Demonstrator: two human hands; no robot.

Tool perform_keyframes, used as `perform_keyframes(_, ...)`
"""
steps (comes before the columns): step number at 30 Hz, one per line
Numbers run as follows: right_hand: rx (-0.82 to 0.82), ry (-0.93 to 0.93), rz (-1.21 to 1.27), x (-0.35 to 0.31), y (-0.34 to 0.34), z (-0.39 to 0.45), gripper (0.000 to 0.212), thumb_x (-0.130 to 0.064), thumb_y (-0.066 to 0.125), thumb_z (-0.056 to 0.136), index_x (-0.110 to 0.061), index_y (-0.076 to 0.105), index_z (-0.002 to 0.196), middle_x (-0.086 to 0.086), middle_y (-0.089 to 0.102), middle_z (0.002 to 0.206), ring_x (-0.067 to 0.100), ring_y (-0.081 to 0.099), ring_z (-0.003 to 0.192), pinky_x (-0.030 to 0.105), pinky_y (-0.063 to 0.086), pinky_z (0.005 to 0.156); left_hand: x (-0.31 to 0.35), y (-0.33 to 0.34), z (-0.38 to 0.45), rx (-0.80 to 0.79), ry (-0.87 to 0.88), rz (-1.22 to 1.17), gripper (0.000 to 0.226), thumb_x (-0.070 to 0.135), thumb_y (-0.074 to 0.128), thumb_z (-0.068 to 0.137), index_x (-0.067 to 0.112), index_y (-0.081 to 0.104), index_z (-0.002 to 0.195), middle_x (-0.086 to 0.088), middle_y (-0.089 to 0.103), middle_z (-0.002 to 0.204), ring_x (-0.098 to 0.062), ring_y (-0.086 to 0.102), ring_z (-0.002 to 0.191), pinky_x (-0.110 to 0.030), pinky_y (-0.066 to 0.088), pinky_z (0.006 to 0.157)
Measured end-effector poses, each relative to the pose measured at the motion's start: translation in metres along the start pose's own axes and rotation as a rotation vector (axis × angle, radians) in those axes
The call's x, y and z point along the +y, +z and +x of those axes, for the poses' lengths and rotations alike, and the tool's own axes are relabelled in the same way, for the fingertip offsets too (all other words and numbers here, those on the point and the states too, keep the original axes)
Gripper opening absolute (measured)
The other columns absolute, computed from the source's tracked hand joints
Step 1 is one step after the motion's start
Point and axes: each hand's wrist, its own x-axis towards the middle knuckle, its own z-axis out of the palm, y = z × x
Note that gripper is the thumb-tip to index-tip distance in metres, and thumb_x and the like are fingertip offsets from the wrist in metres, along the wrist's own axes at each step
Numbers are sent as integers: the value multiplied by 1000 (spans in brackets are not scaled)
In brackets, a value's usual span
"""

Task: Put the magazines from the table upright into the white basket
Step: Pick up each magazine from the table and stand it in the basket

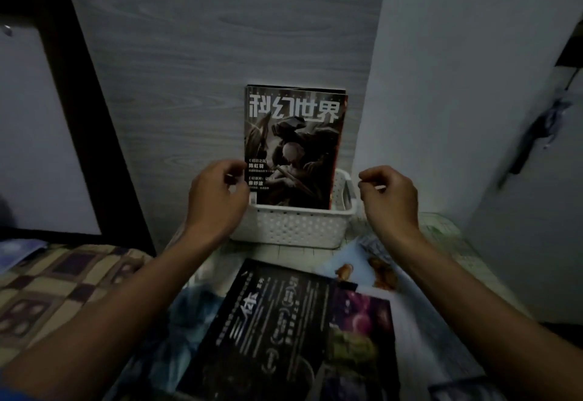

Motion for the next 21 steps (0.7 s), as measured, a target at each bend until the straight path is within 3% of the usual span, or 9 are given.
perform_keyframes(2,-107,-69,-39,1,-17,-31,16,-4,60,85,-16,70,85,-2,68,82,17,64,75,29,50,69,8,-9,-33,-109,39,-5,23,7,64,84,19,70,103,4,67,89,-7,61,74,-25,49,69)
perform_keyframes(5,-564,-127,-216,4,-38,-64,9,-11,64,86,-15,68,93,3,70,89,13,64,70,21,49,67,22,-25,-80,-510,83,93,15,19,69,82,32,68,89,8,69,84,-5,63,74,-26,49,70)
perform_keyframes(6,-726,-166,-342,5,-42,-71,14,-19,67,86,-15,67,100,4,70,97,14,66,78,23,51,72,24,-30,-92,-669,110,174,11,28,70,81,33,68,91,6,70,91,-9,65,82,-27,50,75)
perform_keyframes(8,-910,-221,-557,6,-49,-86,36,-37,68,85,-17,64,114,6,68,114,22,64,100,34,52,85,31,-41,-116,-931,163,363,37,49,68,78,33,65,111,3,62,119,-17,58,110,-30,47,91)
perform_keyframes(11,-908,-171,-700,6,-55,-99,64,-56,68,78,-18,56,128,7,61,127,26,59,111,38,50,89,37,-56,-139,-1143,121,416,82,68,65,70,38,41,142,7,30,156,-18,29,141,-31,27,110)
perform_keyframes(14,-913,43,-671,4,-62,-102,72,-61,78,65,-9,63,112,6,59,123,28,60,106,38,51,89,43,-64,-156,-1155,132,426,91,73,63,70,39,31,147,12,15,162,-16,18,146,-35,21,114)
perform_keyframes(16,-910,105,-589,1,-68,-106,58,-55,80,65,-10,68,99,-2,58,115,27,62,104,33,51,84,47,-66,-165,-1090,133,418,83,70,64,73,38,38,145,9,22,161,-18,23,144,-36,24,114)
perform_keyframes(18,-827,83,-559,-10,-73,-110,40,-47,79,69,-13,66,85,4,67,101,27,65,93,32,48,72,54,-67,-171,-1001,136,402,71,62,66,76,35,48,139,6,33,157,-20,31,141,-34,29,111)
perform_keyframes(21,-547,5,-514,-46,-87,-115,27,-40,76,71,-17,62,72,5,68,82,25,64,79,32,47,62,72,-66,-170,-766,23,131,50,48,70,81,25,63,124,0,57,138,-18,55,123,-26,45,96)
